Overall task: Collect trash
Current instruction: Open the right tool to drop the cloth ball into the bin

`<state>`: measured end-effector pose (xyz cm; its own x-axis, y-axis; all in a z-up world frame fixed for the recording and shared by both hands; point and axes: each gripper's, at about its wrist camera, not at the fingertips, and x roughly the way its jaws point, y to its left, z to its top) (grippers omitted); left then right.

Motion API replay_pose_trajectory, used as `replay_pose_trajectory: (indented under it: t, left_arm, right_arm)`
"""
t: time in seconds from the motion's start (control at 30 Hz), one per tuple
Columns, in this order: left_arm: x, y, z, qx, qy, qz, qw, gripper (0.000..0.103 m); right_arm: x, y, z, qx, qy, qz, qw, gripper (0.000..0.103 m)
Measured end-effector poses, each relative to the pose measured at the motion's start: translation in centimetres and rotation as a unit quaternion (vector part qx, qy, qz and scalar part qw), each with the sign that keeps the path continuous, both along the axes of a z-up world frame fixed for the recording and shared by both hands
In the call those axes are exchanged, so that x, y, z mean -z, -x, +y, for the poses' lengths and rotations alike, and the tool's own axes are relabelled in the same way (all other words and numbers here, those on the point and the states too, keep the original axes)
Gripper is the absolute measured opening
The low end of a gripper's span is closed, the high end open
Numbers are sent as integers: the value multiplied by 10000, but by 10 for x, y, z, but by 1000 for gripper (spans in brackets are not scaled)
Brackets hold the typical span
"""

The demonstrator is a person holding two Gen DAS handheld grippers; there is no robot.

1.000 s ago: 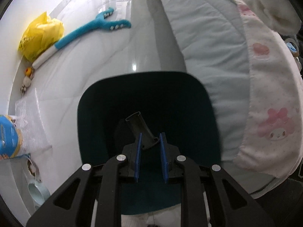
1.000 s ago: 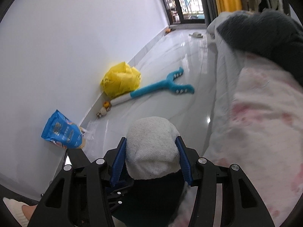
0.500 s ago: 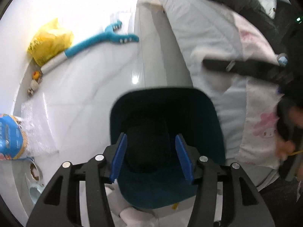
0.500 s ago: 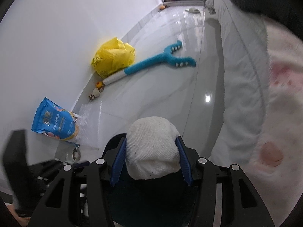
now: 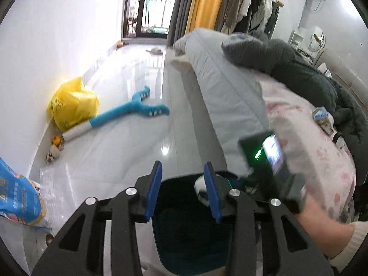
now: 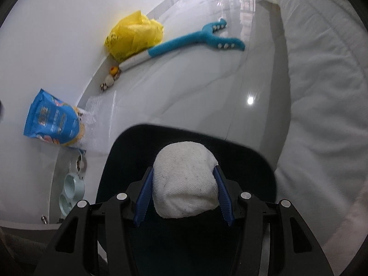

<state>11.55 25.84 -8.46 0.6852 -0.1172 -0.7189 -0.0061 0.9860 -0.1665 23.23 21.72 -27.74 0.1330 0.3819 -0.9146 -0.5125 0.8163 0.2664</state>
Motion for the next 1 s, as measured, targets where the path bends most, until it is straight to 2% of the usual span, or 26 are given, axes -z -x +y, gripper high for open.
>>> replay_pose_trajectory:
  t: [0.33, 0.57, 0.63, 0.8, 0.9, 1.0]
  left_arm:
    - [-44, -3, -9, -83, 19, -678, 9977, 38]
    - [-59, -8, -26, -9, -30, -880, 9961, 38]
    - [-66, -9, -33, 14, -80, -975, 9952, 38]
    - [-80, -13, -41, -6, -36, -1145, 9934, 39]
    - [-87, -14, -47, -48, -60, -1249, 9921, 44]
    - [-96, -17, -56, -81, -113, -1387, 9902, 54]
  right_arm:
    - [28, 22, 10, -391, 425, 133, 9982, 53]
    - [42, 43, 18, -754, 625, 255, 9949, 60]
    - [40, 48, 18, -821, 584, 260, 9946, 70]
    - [25, 57, 16, -950, 488, 130, 9942, 77]
    - [9, 59, 11, -971, 344, 30, 9947, 79]
    - [-12, 59, 1, -933, 129, -106, 9955, 80]
